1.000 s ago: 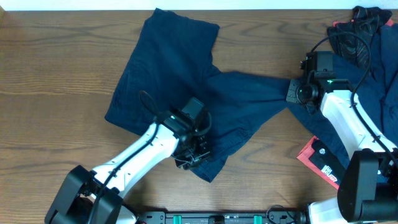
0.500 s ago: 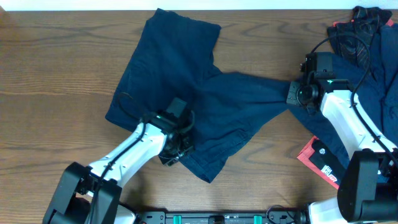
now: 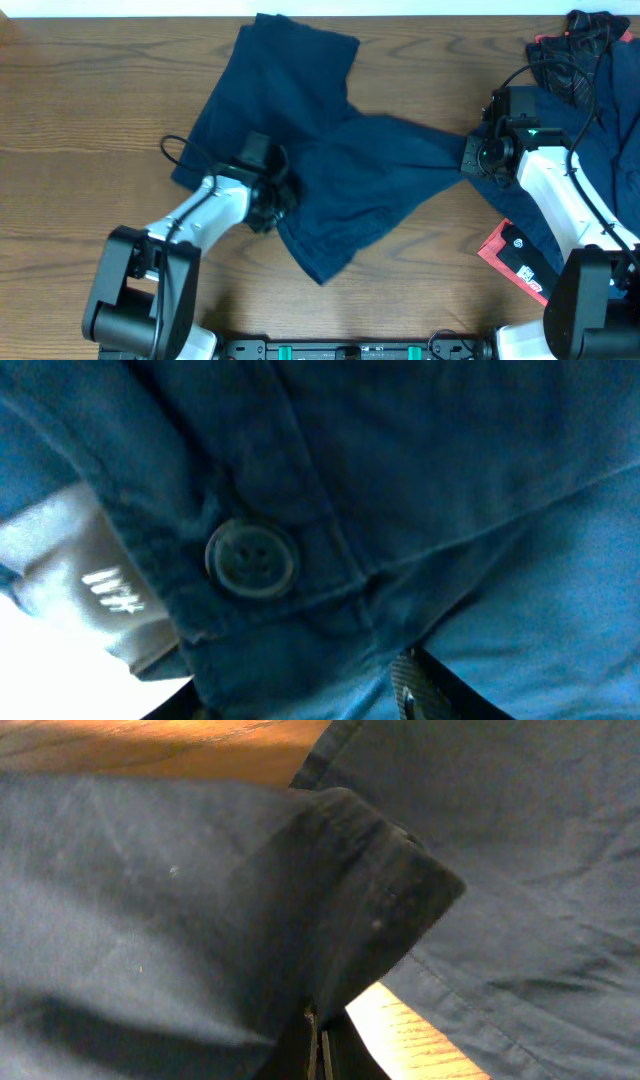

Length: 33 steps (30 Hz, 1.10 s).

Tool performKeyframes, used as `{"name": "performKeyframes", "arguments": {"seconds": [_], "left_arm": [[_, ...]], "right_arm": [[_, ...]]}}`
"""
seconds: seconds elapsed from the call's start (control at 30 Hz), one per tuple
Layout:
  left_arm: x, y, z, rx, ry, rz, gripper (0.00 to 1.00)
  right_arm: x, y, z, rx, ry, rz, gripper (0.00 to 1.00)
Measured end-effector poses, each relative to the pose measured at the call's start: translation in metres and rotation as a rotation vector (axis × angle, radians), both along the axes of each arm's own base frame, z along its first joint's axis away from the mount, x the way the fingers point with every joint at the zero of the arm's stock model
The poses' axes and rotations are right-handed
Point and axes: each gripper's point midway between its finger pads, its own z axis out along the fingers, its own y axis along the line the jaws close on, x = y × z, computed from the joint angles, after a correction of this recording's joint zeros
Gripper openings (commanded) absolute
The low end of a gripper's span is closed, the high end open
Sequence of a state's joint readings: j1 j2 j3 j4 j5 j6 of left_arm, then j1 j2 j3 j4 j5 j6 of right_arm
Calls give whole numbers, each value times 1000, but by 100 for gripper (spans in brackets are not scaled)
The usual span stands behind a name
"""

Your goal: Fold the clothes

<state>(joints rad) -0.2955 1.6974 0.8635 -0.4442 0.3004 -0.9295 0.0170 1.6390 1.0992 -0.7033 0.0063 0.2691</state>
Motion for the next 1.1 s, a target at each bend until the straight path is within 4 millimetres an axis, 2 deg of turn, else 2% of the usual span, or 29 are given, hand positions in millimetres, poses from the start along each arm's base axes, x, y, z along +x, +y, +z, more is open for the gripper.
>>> {"name": "performKeyframes", "arguments": {"seconds": [0.1,0.3,0.43,0.53,0.63,0.83,0.93,1.1], "left_arm": [[39,20,4,-19,-118,22,47],[77,82,8,51,-207,61,47],[85,130,11,121,-194,109,47],[78,144,21,135,-139,94,47],[54,139,31,104,-18,51,47],[-34,96,45,-75,339,-27,48],[-54,71,44,-144,391,-96,47],[-82,20,29,-326,400,-192,45]], "right_arm": [[-1,4,0,21,2,7,1],[-1,11,0,39,4,23,1],[-1,19,0,39,4,45,1],[-2,24,0,40,4,59,1],[-2,29,0,40,5,73,1],[-3,32,0,41,5,82,1],[-3,32,0,42,5,82,1],[-3,32,0,41,6,82,1]]}}
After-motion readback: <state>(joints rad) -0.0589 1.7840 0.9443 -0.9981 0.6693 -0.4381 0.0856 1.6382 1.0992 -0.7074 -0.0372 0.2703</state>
